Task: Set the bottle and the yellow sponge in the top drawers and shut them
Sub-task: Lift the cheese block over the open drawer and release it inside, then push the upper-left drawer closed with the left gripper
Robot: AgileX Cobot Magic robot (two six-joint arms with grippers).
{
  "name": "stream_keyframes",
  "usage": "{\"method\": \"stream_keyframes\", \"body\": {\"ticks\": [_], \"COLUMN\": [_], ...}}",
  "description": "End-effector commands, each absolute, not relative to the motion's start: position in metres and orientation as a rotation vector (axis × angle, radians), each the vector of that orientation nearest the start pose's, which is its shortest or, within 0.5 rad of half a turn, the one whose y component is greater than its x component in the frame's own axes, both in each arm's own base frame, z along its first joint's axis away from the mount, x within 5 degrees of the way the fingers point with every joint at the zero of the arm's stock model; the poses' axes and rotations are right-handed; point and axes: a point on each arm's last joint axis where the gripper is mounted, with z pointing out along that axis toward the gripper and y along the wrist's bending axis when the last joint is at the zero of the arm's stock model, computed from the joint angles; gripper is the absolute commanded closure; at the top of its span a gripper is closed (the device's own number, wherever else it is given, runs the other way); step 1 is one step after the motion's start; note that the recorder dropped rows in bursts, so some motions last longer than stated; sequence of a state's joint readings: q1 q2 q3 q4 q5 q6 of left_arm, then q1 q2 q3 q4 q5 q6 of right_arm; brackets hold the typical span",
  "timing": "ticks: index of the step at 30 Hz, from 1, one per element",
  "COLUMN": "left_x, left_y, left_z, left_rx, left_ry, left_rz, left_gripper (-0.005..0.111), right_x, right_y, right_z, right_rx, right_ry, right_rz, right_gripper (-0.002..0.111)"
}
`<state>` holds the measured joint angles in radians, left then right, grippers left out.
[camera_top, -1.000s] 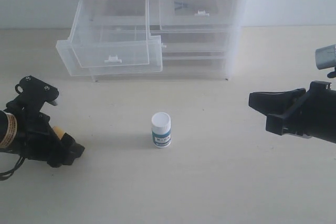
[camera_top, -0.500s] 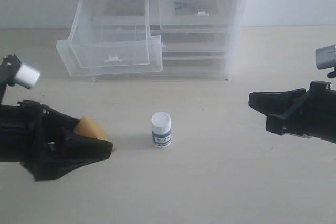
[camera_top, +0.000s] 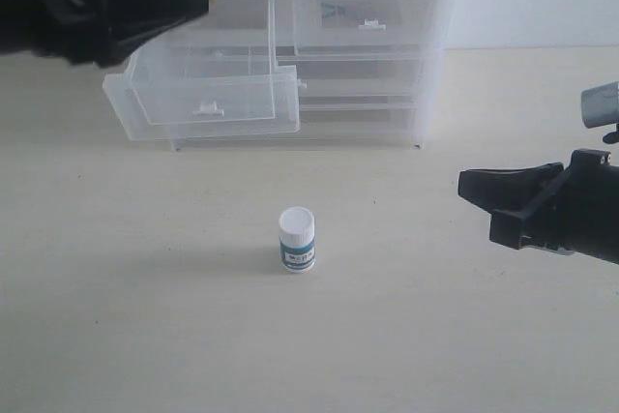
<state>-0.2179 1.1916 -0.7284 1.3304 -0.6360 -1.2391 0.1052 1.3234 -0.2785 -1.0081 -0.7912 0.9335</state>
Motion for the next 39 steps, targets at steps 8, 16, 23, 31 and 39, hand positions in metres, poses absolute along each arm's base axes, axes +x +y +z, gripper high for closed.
{"method": "stream_keyframes", "body": {"ticks": [8, 16, 23, 31, 39], "left_x": [0.339, 0.35, 0.347, 0.287, 0.227], "left_y": [-0.115, -0.118, -0.121, -0.123, -0.098], "left_z": [0.26, 0.241, 0.248, 0.308, 0.224], "left_rx": [0.47, 0.486, 0.522, 0.859, 0.795], "left_ry": [1.811, 1.851, 1.798, 1.735, 1.912], "left_rz": [-0.583, -0.575, -0.6, -0.653, -0.526], "left_gripper": [0.091, 0.034, 0.022, 0.061, 0.103], "right_x": [0.191, 0.191, 0.191, 0.191, 0.191], "right_y": [0.075, 0.075, 0.075, 0.075, 0.075], "right_z": [0.184, 0.184, 0.184, 0.185, 0.184], "right_rx": [-0.415, -0.415, -0.415, -0.418, -0.417], "right_ry": [1.955, 1.953, 1.953, 1.952, 1.956], "right_rz": [0.786, 0.788, 0.788, 0.789, 0.786], "right_gripper": [0.108, 0.108, 0.108, 0.108, 0.108]}}
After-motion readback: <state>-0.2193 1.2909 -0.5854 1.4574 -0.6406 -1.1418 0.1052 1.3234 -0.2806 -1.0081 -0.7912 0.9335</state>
